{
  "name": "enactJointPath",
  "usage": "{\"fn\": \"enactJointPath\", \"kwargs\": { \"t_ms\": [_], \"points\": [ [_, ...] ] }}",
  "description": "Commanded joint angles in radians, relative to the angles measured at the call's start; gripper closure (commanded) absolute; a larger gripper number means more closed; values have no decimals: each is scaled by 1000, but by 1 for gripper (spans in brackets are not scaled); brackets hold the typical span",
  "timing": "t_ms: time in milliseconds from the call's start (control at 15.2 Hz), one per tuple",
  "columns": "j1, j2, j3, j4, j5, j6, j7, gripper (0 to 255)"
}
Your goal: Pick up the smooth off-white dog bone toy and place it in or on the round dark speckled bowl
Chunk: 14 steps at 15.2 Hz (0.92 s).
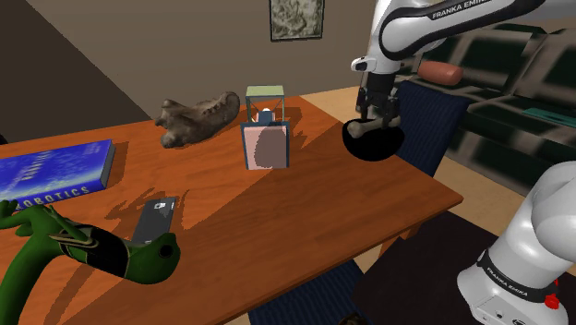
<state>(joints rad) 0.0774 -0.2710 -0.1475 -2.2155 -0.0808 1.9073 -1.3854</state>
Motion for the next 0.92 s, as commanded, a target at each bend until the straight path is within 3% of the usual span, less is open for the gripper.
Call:
{"fn": "enactJointPath", "kwargs": {
  "t_ms": [0,330,858],
  "points": [
    [0,0,0,0,0,0,0,0],
    [4,-9,7,119,4,-129,-1,0],
    [3,-9,7,119,4,-129,-1,0]
  ]
}}
